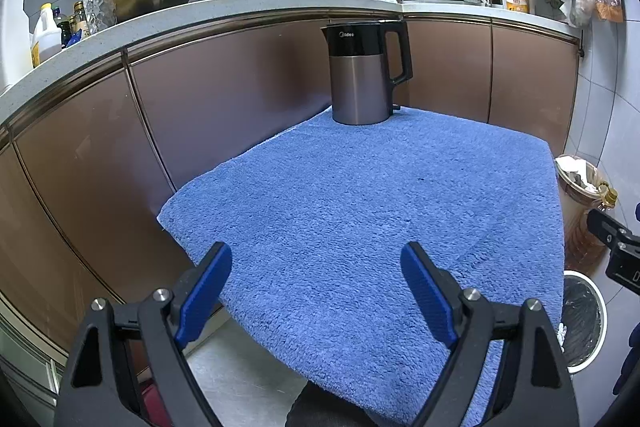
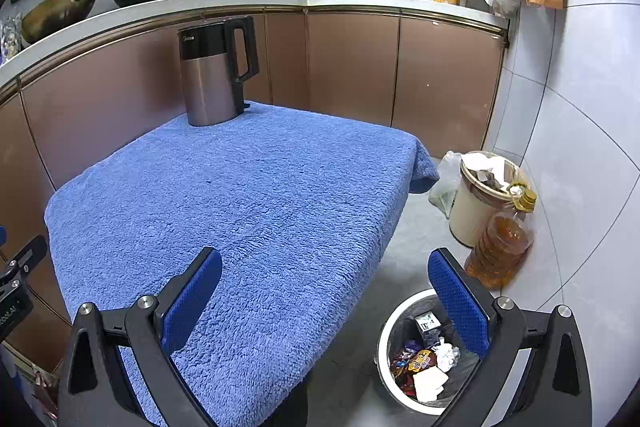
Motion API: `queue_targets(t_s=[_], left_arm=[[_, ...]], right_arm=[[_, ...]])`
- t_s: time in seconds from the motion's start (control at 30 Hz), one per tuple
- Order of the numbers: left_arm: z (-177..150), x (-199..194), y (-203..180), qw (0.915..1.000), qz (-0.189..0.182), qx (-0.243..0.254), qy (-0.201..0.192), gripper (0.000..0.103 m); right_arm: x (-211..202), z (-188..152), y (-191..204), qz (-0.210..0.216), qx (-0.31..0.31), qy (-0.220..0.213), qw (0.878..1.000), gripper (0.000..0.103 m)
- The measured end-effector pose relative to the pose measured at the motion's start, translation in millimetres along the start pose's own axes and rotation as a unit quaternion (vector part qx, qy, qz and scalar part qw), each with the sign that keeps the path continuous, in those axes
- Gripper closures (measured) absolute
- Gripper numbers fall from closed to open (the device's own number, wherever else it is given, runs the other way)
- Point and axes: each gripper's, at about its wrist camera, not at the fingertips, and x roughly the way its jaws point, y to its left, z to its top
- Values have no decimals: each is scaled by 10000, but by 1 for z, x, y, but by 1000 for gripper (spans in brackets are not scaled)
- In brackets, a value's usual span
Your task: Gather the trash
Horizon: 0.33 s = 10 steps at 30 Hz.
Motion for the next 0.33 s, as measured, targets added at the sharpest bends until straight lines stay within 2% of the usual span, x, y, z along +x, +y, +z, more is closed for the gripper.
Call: queue_targets(t_s=[0.33], left_arm=[[1,-5,0,10000,-9,-9,-3,17]], right_arm=[[-4,2,-1,-1,5,-30,10000,2]])
